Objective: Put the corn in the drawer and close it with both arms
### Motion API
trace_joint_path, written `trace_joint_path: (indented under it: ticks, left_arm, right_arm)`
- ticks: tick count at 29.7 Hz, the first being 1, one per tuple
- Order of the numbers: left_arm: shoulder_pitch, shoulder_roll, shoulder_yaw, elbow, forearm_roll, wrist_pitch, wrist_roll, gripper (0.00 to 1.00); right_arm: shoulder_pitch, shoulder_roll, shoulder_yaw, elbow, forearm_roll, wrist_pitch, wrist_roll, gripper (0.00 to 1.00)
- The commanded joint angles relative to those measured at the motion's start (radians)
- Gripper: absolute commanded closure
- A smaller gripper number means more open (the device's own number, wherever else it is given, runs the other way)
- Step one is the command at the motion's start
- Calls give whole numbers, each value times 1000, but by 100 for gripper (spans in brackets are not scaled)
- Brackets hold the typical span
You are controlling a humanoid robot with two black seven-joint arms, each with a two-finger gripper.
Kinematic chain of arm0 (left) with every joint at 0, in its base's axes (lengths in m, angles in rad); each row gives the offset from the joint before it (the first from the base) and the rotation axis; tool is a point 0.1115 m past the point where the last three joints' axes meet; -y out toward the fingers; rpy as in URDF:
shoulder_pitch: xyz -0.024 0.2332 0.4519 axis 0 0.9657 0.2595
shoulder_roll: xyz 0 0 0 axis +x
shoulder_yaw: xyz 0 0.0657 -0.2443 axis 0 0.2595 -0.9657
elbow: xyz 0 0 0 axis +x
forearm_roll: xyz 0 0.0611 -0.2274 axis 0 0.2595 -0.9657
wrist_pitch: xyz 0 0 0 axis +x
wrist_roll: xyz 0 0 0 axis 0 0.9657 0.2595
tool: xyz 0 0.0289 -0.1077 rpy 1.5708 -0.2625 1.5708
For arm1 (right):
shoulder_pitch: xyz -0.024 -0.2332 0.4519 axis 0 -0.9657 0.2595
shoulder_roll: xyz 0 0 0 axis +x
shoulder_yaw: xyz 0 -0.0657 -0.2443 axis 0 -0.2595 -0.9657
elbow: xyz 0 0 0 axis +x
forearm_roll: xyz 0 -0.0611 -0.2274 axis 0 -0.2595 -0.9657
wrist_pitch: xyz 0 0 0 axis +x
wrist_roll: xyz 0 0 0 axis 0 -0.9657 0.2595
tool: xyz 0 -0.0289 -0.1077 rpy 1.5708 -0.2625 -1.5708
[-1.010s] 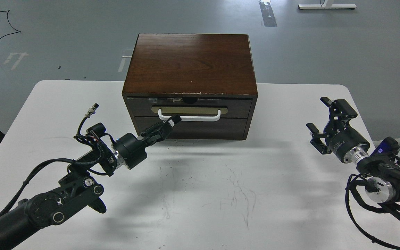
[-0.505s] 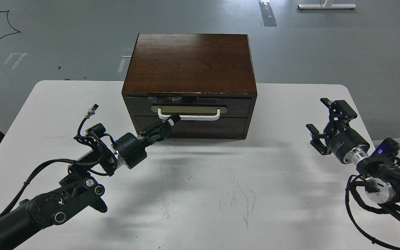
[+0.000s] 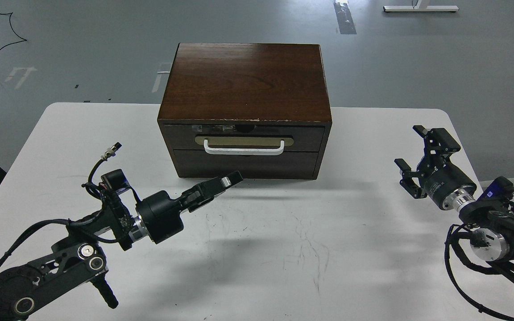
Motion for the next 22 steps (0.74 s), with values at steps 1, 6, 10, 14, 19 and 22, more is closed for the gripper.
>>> trace_joint_path:
  ticks: [1, 6, 10, 14, 19, 22]
  left_arm:
    - [2, 11, -95, -3, -142, -1, 0, 2]
    - [22, 29, -184, 40, -346, 31, 0, 1]
    - [108, 5, -280, 77, -475, 93, 0, 1]
    - [217, -52, -403, 115, -498, 78, 0, 1]
    - [290, -64, -437, 131, -498, -24, 0, 1]
    - [307, -69, -455, 132, -498, -48, 0, 1]
  right_arm:
    - [0, 2, 28, 0, 0, -2, 0, 0]
    - [3, 3, 69, 2, 1, -6, 0, 0]
    - [0, 6, 96, 2, 1, -8, 0, 0]
    - [-5, 11, 99, 6, 3, -8, 0, 0]
    - [-6, 15, 103, 28, 6, -6, 0, 0]
    - [-6, 20, 119, 31, 6, -6, 0, 0]
